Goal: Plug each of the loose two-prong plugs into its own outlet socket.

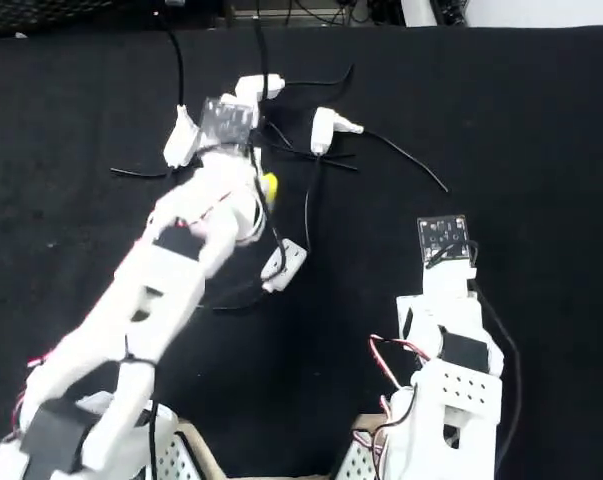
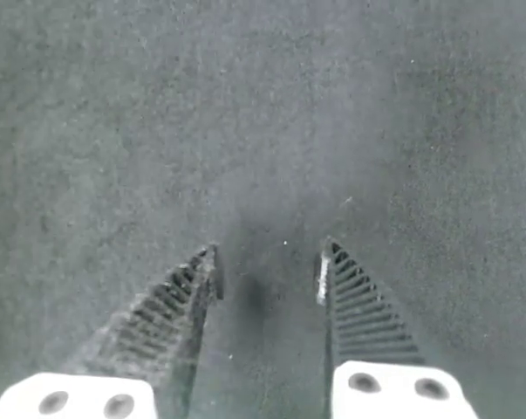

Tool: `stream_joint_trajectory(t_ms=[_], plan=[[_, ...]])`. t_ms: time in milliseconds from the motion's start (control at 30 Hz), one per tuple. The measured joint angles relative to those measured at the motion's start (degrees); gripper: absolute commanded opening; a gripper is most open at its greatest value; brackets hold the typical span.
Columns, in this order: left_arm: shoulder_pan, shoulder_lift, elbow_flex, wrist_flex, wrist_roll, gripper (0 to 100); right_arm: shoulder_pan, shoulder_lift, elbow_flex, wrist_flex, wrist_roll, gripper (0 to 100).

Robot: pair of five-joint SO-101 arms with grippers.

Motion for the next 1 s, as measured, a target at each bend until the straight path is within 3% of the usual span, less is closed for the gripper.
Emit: stream_joint_trajectory(t_ms=[133, 333, 667, 800, 1000], plan=[[3.34, -6.59, 9.58, -6.59, 0.0, 3, 0.0, 0.0, 0.0, 0.0, 0.0, 17.7], [7.21, -16.7, 18.2, -7.82, -0.53, 3, 0.0, 0.0, 0.0, 0.0, 0.0, 17.7], [11.96, -18.9, 25.14, -9.58, -18.11, 3, 0.0, 0.0, 0.0, -0.09, 0.0, 17.7], [12.31, -18.99, 32.26, -21.1, -18.99, 3, 0.0, 0.0, 0.0, -0.09, 0.0, 17.7], [12.4, -19.43, 46.24, -47.56, -17.23, 3, 0.0, 0.0, 0.0, -0.09, 0.0, 17.7]])
